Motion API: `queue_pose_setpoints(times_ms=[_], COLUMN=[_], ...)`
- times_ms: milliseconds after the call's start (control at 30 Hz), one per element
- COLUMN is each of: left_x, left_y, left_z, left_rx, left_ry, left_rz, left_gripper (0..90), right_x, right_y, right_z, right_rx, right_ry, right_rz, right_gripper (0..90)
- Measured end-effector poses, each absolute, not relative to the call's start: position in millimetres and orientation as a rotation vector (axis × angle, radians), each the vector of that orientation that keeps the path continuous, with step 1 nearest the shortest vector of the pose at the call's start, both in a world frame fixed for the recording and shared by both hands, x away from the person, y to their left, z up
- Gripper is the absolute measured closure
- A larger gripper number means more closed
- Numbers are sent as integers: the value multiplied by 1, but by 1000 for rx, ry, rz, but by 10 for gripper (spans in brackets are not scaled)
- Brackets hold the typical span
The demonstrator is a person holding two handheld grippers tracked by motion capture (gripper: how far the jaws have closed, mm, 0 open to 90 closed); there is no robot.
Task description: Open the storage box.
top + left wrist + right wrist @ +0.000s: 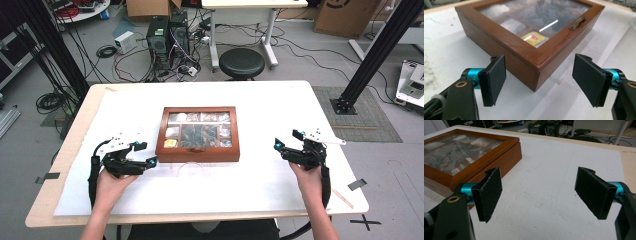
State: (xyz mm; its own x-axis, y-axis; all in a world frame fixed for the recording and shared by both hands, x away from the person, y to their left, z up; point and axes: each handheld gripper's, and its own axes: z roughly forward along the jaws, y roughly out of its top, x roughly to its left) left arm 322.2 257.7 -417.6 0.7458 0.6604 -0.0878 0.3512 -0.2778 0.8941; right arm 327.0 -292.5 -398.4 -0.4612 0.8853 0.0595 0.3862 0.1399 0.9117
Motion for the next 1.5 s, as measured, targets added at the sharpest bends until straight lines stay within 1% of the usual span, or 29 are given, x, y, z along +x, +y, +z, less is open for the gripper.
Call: queue_pose_setpoints(times_ms=[333, 400, 500, 600, 800, 867, 1133, 1167, 1200, 1233, 1500], left_x=[332, 334, 335, 337, 336, 336, 335, 335, 333, 333, 333], left_y=[241, 239, 237, 235, 234, 234, 234, 234, 235, 235, 235], left_z=[-430, -431, -433, -433, -431, -430, -428, -428, -425, -425, -421], left_rx=[1953, 1964, 1979, 1987, 1998, 2010, 2003, 2003, 1982, 1982, 1973], left_ry=[805, 810, 817, 823, 825, 822, 819, 819, 804, 804, 801], left_rz=[355, 356, 351, 353, 380, 384, 383, 383, 409, 409, 415], left_gripper=[320, 355, 368, 420, 439, 458, 465, 484, 532, 551, 556], right_x=[325, 324, 323, 321, 320, 319, 321, 321, 321, 321, 321], right_y=[-294, -296, -296, -298, -300, -300, -299, -299, -298, -298, -299], right_z=[-399, -399, -399, -399, -399, -399, -399, -399, -399, -399, -399], right_rx=[1216, 1216, 1220, 1223, 1228, 1228, 1222, 1222, 1226, 1226, 1222], right_ry=[1919, 1918, 1919, 1913, 1909, 1906, 1906, 1906, 1905, 1905, 1903], right_rz=[1289, 1289, 1286, 1287, 1284, 1283, 1283, 1283, 1283, 1283, 1284], right_gripper=[224, 224, 224, 227, 229, 230, 230, 230, 230, 230, 231])
